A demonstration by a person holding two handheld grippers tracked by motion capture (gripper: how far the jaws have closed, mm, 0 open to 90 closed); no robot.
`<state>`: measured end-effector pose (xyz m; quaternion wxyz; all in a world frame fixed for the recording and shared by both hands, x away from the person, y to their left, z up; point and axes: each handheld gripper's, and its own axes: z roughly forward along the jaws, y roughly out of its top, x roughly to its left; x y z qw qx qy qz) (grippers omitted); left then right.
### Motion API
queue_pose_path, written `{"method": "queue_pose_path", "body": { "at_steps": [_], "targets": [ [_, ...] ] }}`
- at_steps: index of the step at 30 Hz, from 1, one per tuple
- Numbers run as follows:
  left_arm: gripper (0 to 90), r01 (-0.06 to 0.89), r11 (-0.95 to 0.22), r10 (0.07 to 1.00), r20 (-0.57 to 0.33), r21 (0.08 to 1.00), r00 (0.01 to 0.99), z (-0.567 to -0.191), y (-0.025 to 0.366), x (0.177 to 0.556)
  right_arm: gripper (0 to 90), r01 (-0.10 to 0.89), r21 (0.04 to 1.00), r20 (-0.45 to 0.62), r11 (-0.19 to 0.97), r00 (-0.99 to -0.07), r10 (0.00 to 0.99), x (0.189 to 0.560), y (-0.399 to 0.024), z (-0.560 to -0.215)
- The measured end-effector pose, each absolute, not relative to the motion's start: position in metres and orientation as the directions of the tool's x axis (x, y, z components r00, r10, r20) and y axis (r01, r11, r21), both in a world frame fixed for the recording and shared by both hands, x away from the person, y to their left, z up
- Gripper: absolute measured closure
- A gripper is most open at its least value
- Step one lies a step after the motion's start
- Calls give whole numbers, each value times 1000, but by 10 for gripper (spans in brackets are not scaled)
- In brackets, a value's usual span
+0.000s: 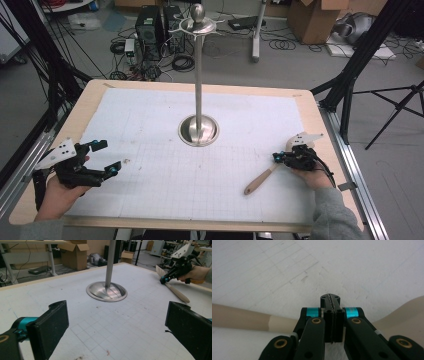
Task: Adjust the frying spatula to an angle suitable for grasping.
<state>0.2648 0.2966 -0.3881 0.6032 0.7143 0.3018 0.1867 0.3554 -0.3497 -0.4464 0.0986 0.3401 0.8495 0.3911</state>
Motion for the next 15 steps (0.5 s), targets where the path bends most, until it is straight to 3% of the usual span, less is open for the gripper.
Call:
{"method": "queue_pose_path", "body": {
  "at_steps": [15],
  "targets": [
    [55,210,-91,633,-106,973,767,-389,288,271,900,501,751,111,430,-739,665,313,-362,-447]
  ]
}}
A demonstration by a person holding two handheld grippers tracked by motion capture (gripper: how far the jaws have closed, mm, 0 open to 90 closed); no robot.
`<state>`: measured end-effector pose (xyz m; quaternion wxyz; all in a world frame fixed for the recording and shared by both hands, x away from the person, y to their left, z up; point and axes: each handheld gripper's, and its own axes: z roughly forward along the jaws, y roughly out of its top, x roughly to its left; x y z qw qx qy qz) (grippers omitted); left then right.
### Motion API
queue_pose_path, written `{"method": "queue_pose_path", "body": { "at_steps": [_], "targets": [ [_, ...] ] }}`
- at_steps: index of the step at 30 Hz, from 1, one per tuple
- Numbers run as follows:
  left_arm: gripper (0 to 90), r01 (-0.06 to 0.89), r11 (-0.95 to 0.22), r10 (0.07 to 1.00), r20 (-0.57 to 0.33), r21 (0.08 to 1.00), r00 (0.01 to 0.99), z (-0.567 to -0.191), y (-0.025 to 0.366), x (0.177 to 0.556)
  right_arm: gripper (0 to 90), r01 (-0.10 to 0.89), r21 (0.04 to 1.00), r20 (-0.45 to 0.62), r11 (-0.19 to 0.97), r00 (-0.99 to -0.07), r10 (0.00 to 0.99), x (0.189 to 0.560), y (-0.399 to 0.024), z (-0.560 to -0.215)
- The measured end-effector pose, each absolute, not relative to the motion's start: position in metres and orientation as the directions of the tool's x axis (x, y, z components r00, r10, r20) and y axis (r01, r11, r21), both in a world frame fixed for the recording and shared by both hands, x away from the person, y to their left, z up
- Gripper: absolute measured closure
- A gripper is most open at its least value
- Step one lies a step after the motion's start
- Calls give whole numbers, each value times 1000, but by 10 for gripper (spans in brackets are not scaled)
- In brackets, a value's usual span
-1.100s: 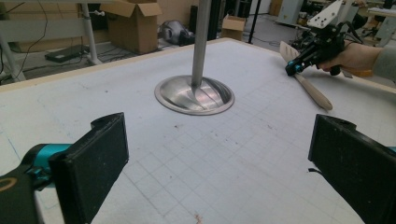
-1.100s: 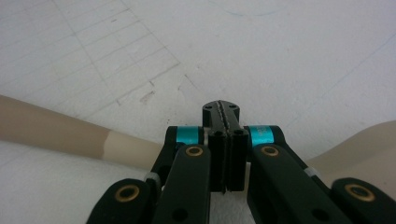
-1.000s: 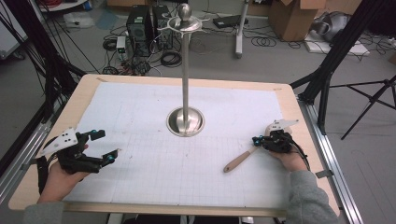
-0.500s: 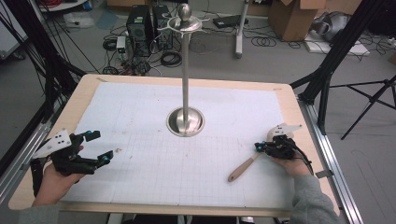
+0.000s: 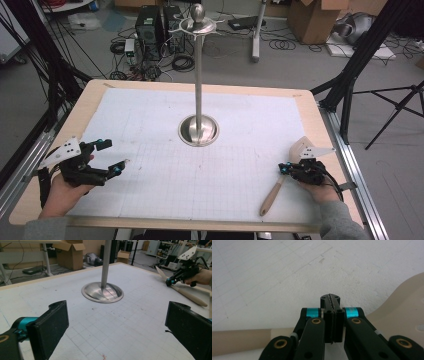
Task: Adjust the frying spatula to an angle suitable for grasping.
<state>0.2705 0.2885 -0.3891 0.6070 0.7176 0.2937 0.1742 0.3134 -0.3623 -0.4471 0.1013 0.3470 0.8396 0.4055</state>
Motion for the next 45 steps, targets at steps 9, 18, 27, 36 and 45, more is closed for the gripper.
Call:
{"method": "queue_pose_path", "body": {
  "at_steps": [9,18,27,36,45],
  "targets": [
    [54,206,-91,611,-108,974,784,-389,281,278,900,386,823,131,417,-842,523,276,-376,-436],
    [55,196,-85,599,-107,977,793,-388,273,287,900,284,810,102,514,-930,354,248,-360,-445],
    [55,205,-84,603,-114,975,789,-390,276,289,900,289,786,85,547,-926,368,254,-347,-449],
    [54,210,-90,610,-112,974,784,-391,277,288,900,279,784,58,555,-923,382,265,-326,-446],
    [54,209,-91,608,-112,974,786,-390,275,287,900,325,772,65,546,-895,441,281,-303,-444]
  ]
}}
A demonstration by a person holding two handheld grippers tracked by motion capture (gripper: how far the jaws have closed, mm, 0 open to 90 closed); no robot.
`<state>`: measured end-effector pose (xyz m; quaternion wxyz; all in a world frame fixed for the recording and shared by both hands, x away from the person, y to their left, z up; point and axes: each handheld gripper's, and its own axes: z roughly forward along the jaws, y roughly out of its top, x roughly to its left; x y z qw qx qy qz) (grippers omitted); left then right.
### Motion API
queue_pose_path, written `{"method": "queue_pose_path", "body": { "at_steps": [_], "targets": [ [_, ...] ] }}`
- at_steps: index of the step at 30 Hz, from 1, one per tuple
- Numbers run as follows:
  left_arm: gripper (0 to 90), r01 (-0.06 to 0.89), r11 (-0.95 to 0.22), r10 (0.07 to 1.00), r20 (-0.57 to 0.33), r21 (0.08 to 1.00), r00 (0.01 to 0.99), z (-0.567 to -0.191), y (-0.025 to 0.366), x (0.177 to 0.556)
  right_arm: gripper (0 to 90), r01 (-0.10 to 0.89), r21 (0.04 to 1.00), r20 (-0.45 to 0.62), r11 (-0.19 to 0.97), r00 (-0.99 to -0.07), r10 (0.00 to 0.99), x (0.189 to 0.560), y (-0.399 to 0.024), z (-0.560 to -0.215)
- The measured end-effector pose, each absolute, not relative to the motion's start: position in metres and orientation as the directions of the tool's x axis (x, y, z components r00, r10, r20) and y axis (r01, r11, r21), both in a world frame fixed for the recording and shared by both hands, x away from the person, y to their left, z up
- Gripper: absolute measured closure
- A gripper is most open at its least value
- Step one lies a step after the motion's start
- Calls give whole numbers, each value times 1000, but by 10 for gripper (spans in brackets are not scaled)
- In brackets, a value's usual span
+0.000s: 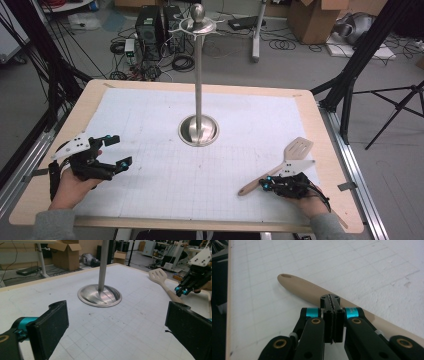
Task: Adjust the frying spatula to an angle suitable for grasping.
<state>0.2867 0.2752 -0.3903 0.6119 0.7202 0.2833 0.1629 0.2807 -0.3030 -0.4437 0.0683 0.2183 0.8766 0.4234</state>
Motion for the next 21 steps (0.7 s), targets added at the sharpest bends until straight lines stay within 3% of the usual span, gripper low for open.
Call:
{"method": "queue_pose_path", "body": {
  "at_steps": [11,21],
  "targets": [
    [54,208,-86,607,-115,974,787,-391,277,287,900,360,759,0,542,-833,554,308,-270,-442],
    [54,212,-88,604,-117,973,788,-392,276,288,900,405,779,10,478,-771,636,328,-259,-445]
  ]
}}
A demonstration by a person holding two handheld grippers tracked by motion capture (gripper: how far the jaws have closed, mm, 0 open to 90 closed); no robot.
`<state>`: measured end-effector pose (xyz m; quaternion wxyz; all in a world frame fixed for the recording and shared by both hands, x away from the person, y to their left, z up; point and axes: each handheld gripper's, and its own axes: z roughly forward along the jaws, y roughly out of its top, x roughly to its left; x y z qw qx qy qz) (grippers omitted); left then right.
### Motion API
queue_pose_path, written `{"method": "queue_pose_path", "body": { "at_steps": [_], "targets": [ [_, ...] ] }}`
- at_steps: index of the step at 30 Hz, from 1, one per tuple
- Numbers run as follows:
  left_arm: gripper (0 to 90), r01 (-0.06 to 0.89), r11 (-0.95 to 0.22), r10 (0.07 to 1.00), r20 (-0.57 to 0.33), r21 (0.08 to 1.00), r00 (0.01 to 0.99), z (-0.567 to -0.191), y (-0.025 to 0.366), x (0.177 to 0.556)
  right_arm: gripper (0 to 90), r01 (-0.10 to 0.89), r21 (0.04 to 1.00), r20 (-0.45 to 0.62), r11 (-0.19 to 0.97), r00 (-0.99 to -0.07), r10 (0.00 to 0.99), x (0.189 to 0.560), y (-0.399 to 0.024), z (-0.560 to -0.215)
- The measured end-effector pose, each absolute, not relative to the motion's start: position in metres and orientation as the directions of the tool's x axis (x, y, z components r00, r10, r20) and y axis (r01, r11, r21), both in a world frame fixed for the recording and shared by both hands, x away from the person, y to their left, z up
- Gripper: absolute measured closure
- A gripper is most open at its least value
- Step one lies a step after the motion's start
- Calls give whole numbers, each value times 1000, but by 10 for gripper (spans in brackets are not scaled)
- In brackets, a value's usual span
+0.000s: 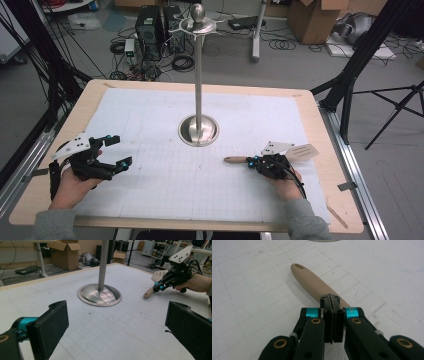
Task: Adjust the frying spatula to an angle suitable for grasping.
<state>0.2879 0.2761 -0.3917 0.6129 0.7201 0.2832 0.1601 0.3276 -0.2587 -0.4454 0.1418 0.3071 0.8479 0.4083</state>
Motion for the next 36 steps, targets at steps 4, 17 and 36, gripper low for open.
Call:
{"method": "queue_pose_path", "body": {
  "at_steps": [4,17,36],
  "targets": [
    [54,211,-83,607,-118,974,786,-391,277,288,900,412,777,13,476,-766,643,330,-257,-448],
    [54,216,-76,608,-126,973,784,-393,280,287,900,492,817,113,300,-648,754,329,-300,-427],
    [54,220,-80,616,-126,972,778,-395,283,284,900,578,762,68,291,-519,852,344,-330,-442]
  ]
}}
